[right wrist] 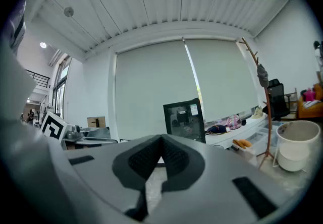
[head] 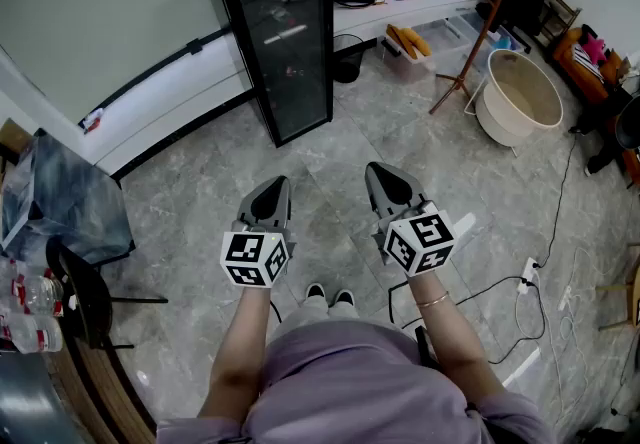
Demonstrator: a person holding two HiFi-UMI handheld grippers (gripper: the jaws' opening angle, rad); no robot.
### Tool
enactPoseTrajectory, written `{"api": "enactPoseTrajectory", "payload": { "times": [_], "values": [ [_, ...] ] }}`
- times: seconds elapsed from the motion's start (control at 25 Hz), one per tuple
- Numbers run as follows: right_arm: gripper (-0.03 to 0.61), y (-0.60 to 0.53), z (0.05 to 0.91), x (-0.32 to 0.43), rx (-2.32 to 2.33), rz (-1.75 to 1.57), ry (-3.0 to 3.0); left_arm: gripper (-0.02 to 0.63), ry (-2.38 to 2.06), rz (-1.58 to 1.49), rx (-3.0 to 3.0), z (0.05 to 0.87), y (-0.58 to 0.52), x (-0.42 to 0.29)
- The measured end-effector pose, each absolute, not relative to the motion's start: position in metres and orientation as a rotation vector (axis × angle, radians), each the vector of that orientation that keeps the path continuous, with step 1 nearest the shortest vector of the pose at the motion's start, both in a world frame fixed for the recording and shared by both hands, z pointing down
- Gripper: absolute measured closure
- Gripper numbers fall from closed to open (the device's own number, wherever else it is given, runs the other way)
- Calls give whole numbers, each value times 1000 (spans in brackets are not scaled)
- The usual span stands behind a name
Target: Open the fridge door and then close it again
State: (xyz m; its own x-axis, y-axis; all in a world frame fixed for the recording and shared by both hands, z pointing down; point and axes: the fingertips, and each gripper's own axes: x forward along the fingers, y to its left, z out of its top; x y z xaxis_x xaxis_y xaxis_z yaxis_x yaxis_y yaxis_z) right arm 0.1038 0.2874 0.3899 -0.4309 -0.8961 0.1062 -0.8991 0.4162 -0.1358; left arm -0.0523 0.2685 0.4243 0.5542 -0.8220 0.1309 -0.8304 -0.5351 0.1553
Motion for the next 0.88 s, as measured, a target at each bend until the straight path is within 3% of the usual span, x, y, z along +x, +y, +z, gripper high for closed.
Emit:
{"api": "enactPoseTrajectory", "payload": {
  "times": [0.48,0.72,0.88],
  "values": [
    [557,280,395,115,1638,268,-2640,596,-1450,43,2507,430,263,-57],
    [366,266,402,122,1615,306,-2637,422,-1500,8,2461,429,249,-67],
    [274,248,413,126,1613,361,-2622,352,-1532,7,2436,434,229,-74]
  ]
}}
